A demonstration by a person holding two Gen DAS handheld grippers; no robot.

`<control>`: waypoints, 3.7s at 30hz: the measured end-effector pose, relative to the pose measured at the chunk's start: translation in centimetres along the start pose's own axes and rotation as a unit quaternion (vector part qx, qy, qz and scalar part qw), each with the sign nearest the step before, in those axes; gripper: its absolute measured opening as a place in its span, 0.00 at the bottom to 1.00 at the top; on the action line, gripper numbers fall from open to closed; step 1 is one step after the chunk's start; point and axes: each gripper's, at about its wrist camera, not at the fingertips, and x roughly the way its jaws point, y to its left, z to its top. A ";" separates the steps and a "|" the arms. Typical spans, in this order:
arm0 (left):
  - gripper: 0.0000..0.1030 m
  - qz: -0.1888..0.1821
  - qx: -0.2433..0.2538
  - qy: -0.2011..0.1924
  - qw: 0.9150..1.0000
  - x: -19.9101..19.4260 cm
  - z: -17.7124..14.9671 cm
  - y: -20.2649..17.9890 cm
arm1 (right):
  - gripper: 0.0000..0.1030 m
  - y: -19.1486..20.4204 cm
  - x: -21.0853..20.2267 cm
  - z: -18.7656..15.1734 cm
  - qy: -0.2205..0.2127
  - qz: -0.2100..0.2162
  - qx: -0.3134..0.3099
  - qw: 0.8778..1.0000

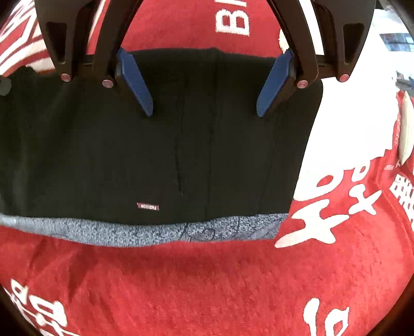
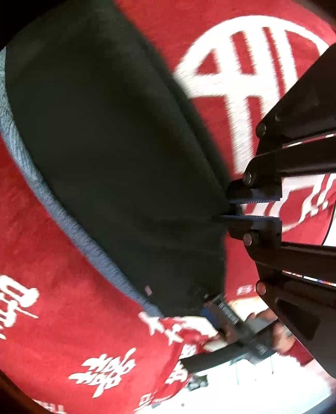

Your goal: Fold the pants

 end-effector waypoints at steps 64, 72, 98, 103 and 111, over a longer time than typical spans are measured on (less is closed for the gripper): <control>1.00 -0.071 0.032 -0.009 0.997 -8.5 6.5 -32.7 | 0.33 -22.0 -23.8 16.9 -0.199 -0.224 0.020 0.954; 1.00 -0.042 0.004 0.003 0.999 -6.7 6.8 -34.7 | 0.33 -23.2 -19.9 23.2 -0.179 -0.246 -0.033 0.952; 1.00 -0.033 -0.010 0.022 0.999 -5.8 12.3 -38.2 | 0.56 -22.0 -25.1 28.4 -0.177 -0.181 -0.092 0.963; 1.00 -0.054 -0.005 0.026 0.998 -8.6 12.2 -39.0 | 0.62 -23.5 -27.9 22.3 -0.158 -0.118 -0.043 0.979; 1.00 -0.069 0.008 0.043 0.997 -10.6 10.0 -40.6 | 0.62 -27.8 -26.7 14.1 -0.147 -0.032 0.052 0.987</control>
